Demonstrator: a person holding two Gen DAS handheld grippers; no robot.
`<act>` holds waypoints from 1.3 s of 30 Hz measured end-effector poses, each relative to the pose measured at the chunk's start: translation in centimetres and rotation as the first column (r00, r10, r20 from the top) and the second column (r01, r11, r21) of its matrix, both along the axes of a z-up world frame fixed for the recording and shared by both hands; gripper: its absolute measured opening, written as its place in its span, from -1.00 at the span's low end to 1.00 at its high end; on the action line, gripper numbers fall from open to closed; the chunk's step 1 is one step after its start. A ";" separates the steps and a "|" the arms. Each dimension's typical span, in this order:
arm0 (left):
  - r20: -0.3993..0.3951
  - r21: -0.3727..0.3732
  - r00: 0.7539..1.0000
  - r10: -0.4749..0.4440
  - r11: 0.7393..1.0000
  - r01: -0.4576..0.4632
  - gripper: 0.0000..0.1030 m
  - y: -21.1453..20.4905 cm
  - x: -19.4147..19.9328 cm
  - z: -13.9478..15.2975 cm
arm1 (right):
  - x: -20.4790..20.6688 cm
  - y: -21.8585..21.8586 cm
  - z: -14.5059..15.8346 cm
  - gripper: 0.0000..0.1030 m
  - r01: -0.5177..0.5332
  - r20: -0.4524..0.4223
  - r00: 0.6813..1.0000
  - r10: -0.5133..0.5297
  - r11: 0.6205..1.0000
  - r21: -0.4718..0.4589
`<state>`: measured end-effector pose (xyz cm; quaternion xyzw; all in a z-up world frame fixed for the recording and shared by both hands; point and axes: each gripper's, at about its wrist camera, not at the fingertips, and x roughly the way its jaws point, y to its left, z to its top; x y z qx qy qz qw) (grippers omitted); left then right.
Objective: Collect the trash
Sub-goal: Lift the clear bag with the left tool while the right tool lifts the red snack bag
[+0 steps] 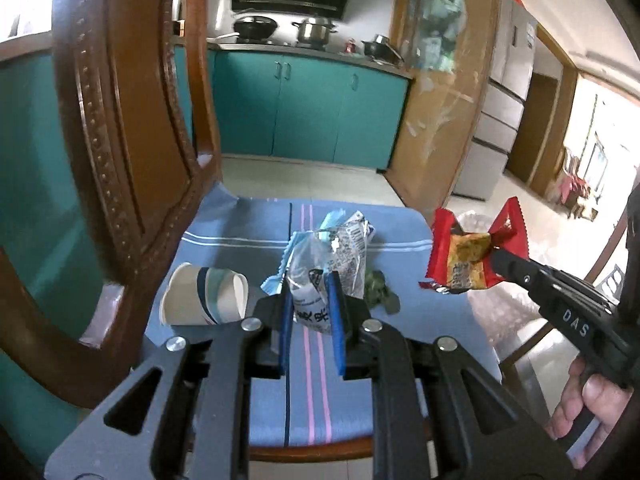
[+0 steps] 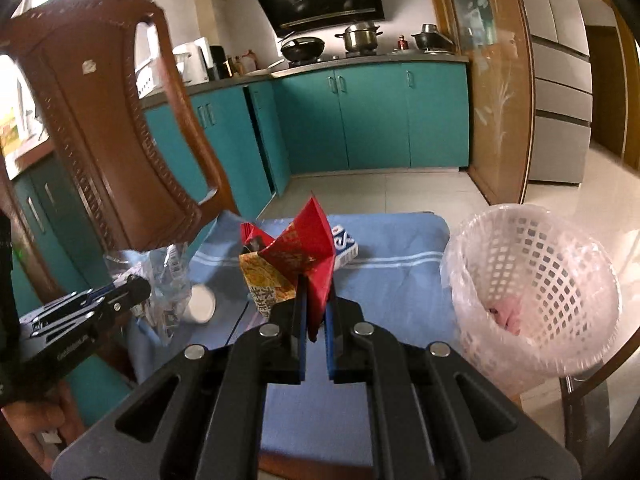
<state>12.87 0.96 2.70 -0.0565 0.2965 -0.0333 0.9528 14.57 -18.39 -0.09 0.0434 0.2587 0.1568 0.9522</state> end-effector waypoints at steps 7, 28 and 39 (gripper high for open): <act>-0.026 0.007 1.000 0.007 1.000 -0.007 -0.66 0.1 0.5 -0.5 | -0.7 0.3 -0.8 -0.85 0.027 -0.004 1.000 -0.027 0.999 -0.032; -0.035 0.013 0.999 0.001 1.000 -0.001 -0.66 -0.2 0.6 -1.0 | -0.7 -0.3 -1.4 -0.85 0.035 -0.018 0.999 -0.036 0.998 -0.046; -0.040 0.014 0.999 -0.001 1.000 0.001 -0.66 -0.2 0.6 -1.1 | -0.6 -0.4 -1.2 -0.85 0.031 -0.013 0.999 -0.032 0.999 -0.039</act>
